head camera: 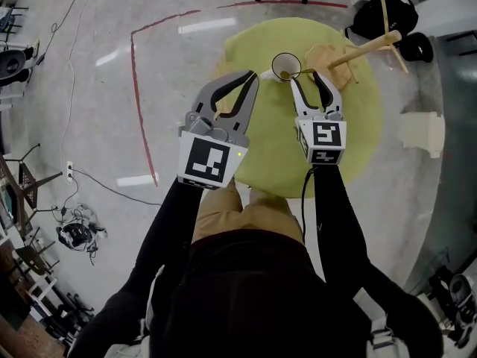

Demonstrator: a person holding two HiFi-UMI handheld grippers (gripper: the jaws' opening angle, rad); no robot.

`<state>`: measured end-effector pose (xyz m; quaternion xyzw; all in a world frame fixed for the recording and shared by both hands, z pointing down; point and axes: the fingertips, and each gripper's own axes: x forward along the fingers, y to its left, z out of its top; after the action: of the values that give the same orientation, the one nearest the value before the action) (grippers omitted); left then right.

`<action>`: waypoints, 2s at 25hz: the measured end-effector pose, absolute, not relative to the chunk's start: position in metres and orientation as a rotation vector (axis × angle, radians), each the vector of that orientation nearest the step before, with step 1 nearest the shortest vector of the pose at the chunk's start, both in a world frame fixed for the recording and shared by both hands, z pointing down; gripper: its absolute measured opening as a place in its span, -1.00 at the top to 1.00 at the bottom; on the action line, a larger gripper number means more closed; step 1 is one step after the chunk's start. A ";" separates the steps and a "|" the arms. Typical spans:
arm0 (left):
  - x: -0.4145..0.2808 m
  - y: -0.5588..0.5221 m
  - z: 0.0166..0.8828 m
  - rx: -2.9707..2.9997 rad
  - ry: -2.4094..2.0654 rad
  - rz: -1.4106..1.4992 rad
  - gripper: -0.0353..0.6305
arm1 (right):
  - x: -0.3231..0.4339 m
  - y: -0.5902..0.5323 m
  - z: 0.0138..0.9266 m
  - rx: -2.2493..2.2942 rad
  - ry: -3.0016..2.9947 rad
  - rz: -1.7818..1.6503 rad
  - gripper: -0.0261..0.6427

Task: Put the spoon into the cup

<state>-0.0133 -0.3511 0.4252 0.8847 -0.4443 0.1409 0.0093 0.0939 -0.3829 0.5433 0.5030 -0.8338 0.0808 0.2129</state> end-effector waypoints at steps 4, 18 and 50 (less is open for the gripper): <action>-0.005 -0.350 0.424 2.766 -1.386 0.433 0.83 | 0.101 -0.381 0.542 1.399 -2.312 0.226 0.31; 0.004 -0.346 0.419 2.770 -1.406 0.442 0.83 | 0.104 -0.373 0.527 1.414 -2.357 0.218 0.31; -0.032 -0.326 0.314 2.991 -1.289 0.208 0.82 | 0.051 -0.313 0.337 1.695 -2.507 -0.028 0.84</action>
<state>-0.0323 -0.3256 0.3144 0.9148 -0.3942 0.0635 -0.0610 0.0512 -0.3135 0.3374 0.5592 -0.8270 -0.0093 0.0574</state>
